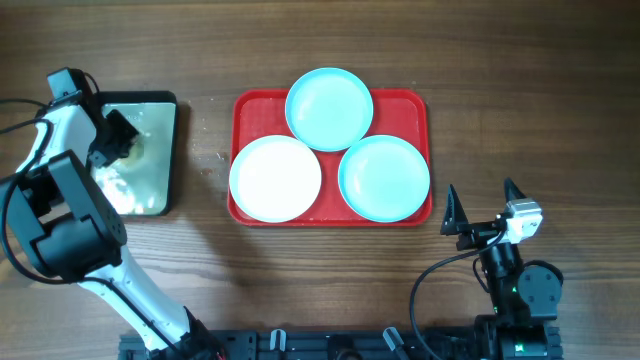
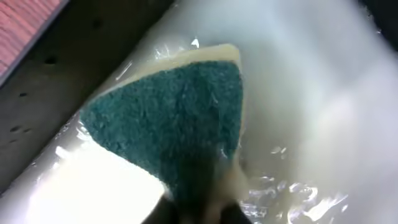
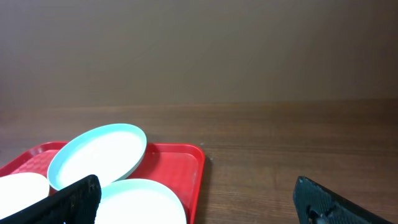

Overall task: Clean dirty plates on tray and stack at the side
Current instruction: 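Dip the held sponge in the water of the black tray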

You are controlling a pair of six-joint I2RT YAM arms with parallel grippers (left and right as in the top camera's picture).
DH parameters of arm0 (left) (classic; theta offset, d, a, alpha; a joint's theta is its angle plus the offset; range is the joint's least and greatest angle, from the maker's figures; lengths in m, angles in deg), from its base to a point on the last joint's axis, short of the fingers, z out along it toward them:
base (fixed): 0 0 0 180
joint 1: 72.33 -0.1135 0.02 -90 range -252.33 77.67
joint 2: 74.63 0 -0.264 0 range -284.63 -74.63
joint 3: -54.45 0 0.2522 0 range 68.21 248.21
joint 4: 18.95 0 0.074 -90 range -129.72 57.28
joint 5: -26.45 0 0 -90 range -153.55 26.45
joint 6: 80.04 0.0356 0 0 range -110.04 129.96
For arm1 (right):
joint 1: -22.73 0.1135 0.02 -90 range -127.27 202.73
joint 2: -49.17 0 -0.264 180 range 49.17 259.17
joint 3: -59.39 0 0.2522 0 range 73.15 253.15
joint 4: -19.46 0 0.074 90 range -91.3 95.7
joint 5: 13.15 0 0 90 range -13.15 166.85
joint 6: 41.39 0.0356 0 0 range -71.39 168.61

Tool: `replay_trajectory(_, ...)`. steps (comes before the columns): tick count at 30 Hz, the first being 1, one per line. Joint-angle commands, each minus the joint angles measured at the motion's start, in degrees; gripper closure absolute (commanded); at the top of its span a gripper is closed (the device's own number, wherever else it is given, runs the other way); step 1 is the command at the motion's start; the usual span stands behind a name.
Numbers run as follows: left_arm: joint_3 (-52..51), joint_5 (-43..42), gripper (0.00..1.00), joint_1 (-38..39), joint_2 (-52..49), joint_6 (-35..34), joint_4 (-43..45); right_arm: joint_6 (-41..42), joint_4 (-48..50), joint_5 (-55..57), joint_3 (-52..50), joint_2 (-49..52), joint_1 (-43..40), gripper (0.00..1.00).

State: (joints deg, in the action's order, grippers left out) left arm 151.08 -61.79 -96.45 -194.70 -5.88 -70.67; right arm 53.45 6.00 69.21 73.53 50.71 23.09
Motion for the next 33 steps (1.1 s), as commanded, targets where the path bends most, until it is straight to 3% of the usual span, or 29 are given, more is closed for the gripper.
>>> replay_trajectory(1,-0.46,2.23,0.23,-0.17,-0.94,-0.17,0.94,-0.33,0.20,0.37,-0.09,-0.35,0.33,0.00)
replay_trajectory(2,-0.46,2.23,0.00,-0.17,-0.94,-0.20,1.79,-0.31,0.20,0.37,-0.09,-0.35,0.33,0.00)
replay_trajectory(8,-0.46,2.23,0.00,-0.17,-0.94,-0.17,7.15,-0.33,0.20,0.37,-0.09,-0.35,0.33,0.00)
replay_trajectory(9,-0.46,2.23,0.22,-0.17,-0.94,-0.17,7.17,-0.31,0.20,0.37,-0.09,-0.35,0.33,0.00)
replay_trajectory(11,-0.46,2.21,0.54,-0.17,-0.94,-0.22,6.99,-0.31,0.20,0.37,-0.09,-0.35,0.33,0.00)
replay_trajectory(12,-0.46,2.19,0.64,-0.17,-0.94,-0.22,6.67,-0.33,0.20,0.37,-0.09,-0.35,0.33,0.00)
replay_trajectory(14,-0.46,2.19,0.93,-0.17,-0.94,-0.22,5.75,-0.33,0.20,0.37,-0.09,-0.35,0.33,0.00)
replay_trajectory(16,-0.46,2.19,0.96,-0.17,-0.92,-0.20,4.48,-0.33,0.20,0.37,-0.09,-0.35,0.33,0.00)
replay_trajectory(17,-0.46,2.19,0.81,-0.17,-0.92,-0.20,4.04,-0.33,0.20,0.37,-0.09,-0.35,0.33,0.00)
replay_trajectory(18,-0.46,2.19,0.00,-0.17,-0.92,-0.22,3.39,-0.35,0.20,0.37,-0.09,-0.35,0.33,0.00)
replay_trajectory(22,-0.46,-0.50,0.00,-0.11,-0.92,-0.20,-0.22,-0.31,0.20,0.37,-0.09,-0.35,0.33,0.00)
replay_trajectory(24,-0.46,-0.85,0.16,-0.11,-0.92,-0.20,-0.94,-0.33,0.20,0.37,-0.09,-0.35,0.33,0.00)
replay_trajectory(28,-0.46,-0.63,0.91,-0.13,-0.92,-0.20,0.02,-0.31,0.20,0.37,-0.09,-0.35,0.33,0.00)
replay_trajectory(29,-0.44,-0.59,0.96,-0.17,-0.79,-0.20,0.20,-0.31,0.20,0.37,-0.09,-0.35,0.33,0.00)
replay_trajectory(33,-0.28,-0.63,0.96,-0.15,3.37,-0.20,-0.26,-0.31,0.20,0.37,-0.09,-0.35,0.33,0.00)
